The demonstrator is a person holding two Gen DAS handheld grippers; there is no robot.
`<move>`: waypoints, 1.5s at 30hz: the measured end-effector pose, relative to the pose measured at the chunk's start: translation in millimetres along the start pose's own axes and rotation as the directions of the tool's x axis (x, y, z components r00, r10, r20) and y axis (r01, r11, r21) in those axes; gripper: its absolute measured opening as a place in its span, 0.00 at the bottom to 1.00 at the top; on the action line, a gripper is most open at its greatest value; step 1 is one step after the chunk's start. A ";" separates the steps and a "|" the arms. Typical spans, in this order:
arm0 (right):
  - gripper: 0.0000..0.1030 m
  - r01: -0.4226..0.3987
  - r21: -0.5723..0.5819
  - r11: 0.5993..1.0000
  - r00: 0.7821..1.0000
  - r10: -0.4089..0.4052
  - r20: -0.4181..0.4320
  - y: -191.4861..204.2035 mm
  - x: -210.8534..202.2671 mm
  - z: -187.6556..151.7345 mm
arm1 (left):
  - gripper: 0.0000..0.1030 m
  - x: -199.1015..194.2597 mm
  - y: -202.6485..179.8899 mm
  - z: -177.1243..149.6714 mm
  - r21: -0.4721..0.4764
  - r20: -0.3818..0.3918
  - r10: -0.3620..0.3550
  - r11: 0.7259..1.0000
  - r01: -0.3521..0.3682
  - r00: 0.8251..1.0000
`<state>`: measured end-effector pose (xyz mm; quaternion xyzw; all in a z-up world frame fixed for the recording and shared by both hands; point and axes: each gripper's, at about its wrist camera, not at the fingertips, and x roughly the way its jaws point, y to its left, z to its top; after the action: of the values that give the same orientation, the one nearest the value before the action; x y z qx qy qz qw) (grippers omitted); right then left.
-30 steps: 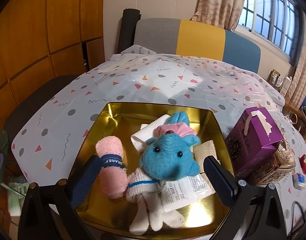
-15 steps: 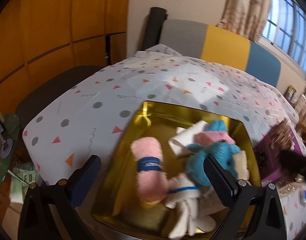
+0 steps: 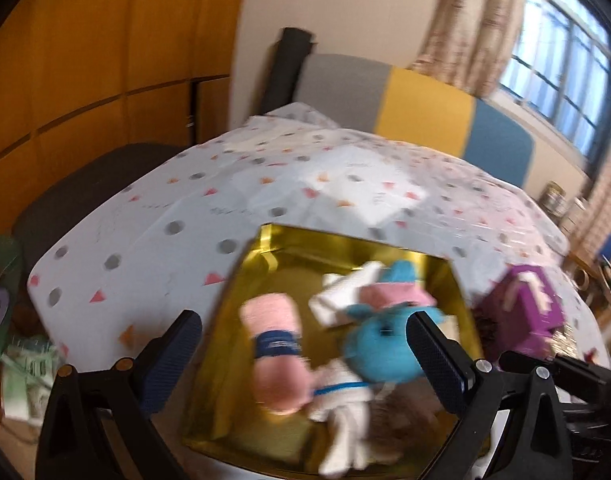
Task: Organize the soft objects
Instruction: 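Carry the brown scrunchie into the gold tray and open the right tool, then grasp the blue Tempo tissue pack with the left tool while the right tool grasps the red sock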
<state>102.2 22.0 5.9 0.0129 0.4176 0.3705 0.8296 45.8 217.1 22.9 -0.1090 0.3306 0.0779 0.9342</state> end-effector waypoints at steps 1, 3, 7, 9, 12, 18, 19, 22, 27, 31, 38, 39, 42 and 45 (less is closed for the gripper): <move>0.47 -0.004 -0.003 1.000 1.000 0.004 0.027 -3.1 -15.7 -3.9 | 1.00 -3.4 -9.0 1.5 0.021 0.004 -0.019 1.000 0.019 1.000; 0.47 0.013 -0.001 1.000 0.998 -0.012 0.060 -10.4 -38.0 -8.6 | 1.00 -12.0 -35.9 3.2 0.095 0.007 -0.091 0.991 0.090 0.996; 0.47 0.098 0.089 0.991 0.988 -0.107 0.111 -50.0 -92.9 -30.3 | 1.00 -28.9 -94.5 -0.5 0.233 -0.013 -0.239 0.944 0.235 0.971; 0.47 0.168 0.155 0.973 0.974 -0.188 0.123 -76.2 -120.1 -44.1 | 1.00 -37.1 -131.2 -5.8 0.309 -0.042 -0.323 0.895 0.320 0.945; 0.47 0.273 0.273 0.922 0.941 -0.316 0.125 -119.1 -165.0 -67.8 | 1.00 -43.1 -185.3 -16.9 0.390 -0.120 -0.418 0.814 0.430 0.900; 0.47 0.388 0.559 0.733 0.842 -0.528 0.108 -205.4 -264.9 -118.1 | 1.00 -41.7 -302.8 -55.6 0.572 -0.313 -0.507 0.574 0.586 0.803; 0.47 0.379 0.620 0.687 0.826 -0.554 0.108 -221.3 -284.6 -129.5 | 1.00 -41.6 -320.5 -63.1 0.594 -0.335 -0.514 0.535 0.601 0.789; 0.47 0.377 0.711 0.594 0.785 -0.612 0.095 -249.8 -323.7 -152.2 | 1.00 -35.9 -373.6 -85.6 0.654 -0.409 -0.515 0.410 0.635 0.753; 0.47 0.361 0.779 0.513 0.749 -0.657 0.086 -282.1 -364.4 -177.0 | 1.00 -0.1 -457.0 -125.5 0.686 -0.543 -0.454 0.245 0.685 0.707; 0.47 0.356 0.785 0.507 0.754 -0.652 0.079 -298.1 -382.3 -192.3 | 1.00 34.0 -508.2 -158.2 0.695 -0.612 -0.370 0.171 0.699 0.699; 0.48 0.368 0.773 0.517 0.789 -0.613 0.035 -337.3 -385.0 -196.9 | 1.00 67.2 -552.7 -192.3 0.714 -0.648 -0.311 0.069 0.696 0.695; 0.48 0.365 0.771 0.521 0.798 -0.602 0.029 -343.3 -383.7 -196.2 | 1.00 72.4 -558.2 -195.6 0.712 -0.654 -0.301 0.065 0.699 0.694; 0.48 0.385 0.753 0.534 0.815 -0.579 -0.006 -371.4 -375.5 -188.4 | 1.00 83.6 -569.1 -203.5 0.696 -0.675 -0.287 0.061 0.716 0.680; 0.51 0.436 0.715 0.547 0.824 -0.563 -0.071 -400.0 -359.4 -177.4 | 0.82 90.3 -569.4 -206.4 0.634 -0.721 -0.299 0.079 0.769 0.625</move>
<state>83.7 -543.9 3.6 0.2393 0.4412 -0.0722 0.8619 115.3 -377.9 -104.1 0.3071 0.4304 -0.5082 0.6798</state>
